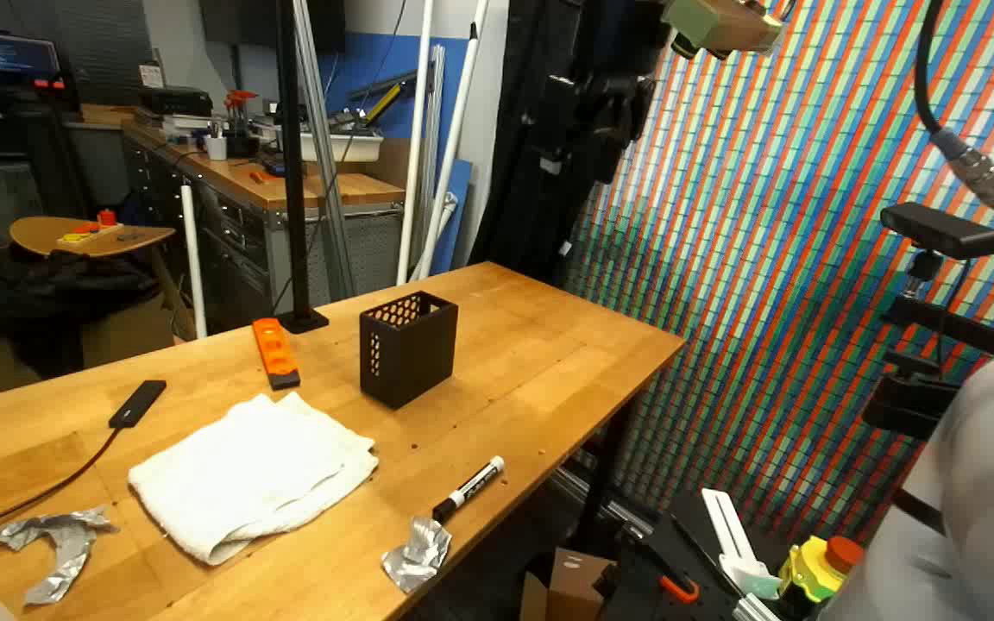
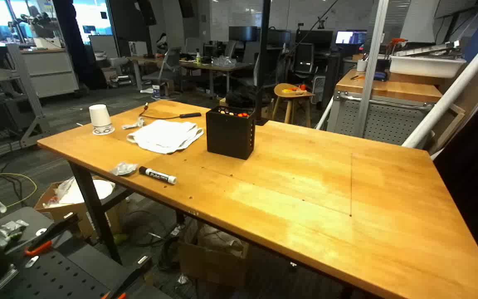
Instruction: Pick up the cloth from the table and put it in the box
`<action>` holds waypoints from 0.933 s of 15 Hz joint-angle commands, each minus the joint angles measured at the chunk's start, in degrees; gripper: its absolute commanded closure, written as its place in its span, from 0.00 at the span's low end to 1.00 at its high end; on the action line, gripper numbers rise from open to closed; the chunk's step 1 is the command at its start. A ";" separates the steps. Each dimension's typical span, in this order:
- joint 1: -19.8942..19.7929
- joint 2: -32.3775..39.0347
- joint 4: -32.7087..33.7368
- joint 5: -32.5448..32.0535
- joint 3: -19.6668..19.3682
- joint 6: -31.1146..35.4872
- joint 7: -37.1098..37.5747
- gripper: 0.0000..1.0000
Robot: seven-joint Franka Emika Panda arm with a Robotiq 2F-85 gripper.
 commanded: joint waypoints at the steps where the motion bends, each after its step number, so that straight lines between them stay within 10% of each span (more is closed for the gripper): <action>1: 0.57 0.02 0.47 -0.31 -0.40 -0.14 0.30 0.00; 14: 2.66 0.61 1.37 0.40 1.85 0.74 0.86 0.00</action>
